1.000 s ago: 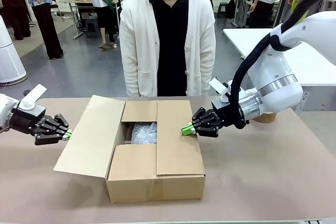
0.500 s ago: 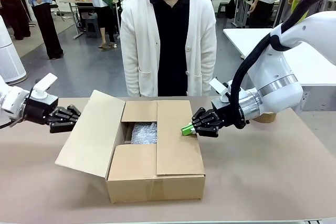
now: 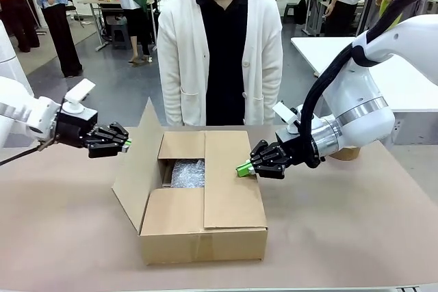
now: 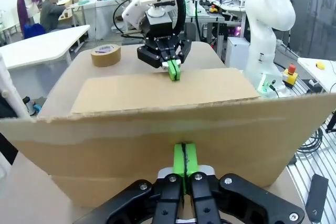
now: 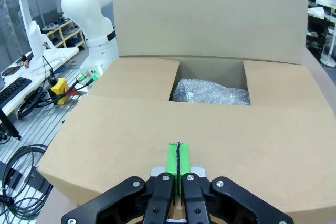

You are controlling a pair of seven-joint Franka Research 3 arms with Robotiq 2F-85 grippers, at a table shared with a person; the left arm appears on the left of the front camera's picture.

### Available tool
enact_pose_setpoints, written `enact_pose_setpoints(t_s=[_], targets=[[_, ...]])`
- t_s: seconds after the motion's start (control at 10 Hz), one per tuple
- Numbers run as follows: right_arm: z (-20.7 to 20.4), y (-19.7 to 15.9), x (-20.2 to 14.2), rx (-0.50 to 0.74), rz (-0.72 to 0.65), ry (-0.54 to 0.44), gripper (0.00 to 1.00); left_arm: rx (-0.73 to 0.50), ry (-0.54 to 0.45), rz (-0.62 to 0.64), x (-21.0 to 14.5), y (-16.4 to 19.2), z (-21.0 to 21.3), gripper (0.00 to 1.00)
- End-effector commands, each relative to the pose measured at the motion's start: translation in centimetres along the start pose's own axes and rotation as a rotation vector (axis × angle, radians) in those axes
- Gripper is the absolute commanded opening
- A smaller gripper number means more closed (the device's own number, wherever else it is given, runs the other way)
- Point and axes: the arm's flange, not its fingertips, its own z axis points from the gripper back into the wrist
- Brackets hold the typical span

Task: Wrap the clocks to prevent damage.
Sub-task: Push the left (or right) flap of the Package Box to close it.

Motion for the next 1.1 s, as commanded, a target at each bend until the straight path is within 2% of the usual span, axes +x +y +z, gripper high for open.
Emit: enact_pose_setpoints(t_s=[0.0, 0.2, 0.6, 0.7, 1.0], targets=[[-0.2, 0.0, -0.2, 0.000, -0.004, 0.006, 0.01, 0.020, 0.020, 0.040, -1.3, 2.1, -1.8, 0.00], [-0.2, 0.0, -0.2, 0.000, -0.004, 0.006, 0.01, 0.013, 0.030, 0.066, -2.8, 3.2, -3.1, 0.00], [-0.2, 0.0, -0.2, 0.000, -0.004, 0.006, 0.01, -0.069, 0.035, 0.048, -1.8, 4.4, -6.2, 0.00], [-0.2, 0.0, -0.2, 0.000, -0.004, 0.006, 0.01, -0.053, 0.023, 0.040, -2.1, 3.5, -7.1, 0.00], [-0.2, 0.0, -0.2, 0.000, -0.004, 0.006, 0.01, -0.079, 0.042, 0.053, -2.5, 4.0, -8.2, 0.00]])
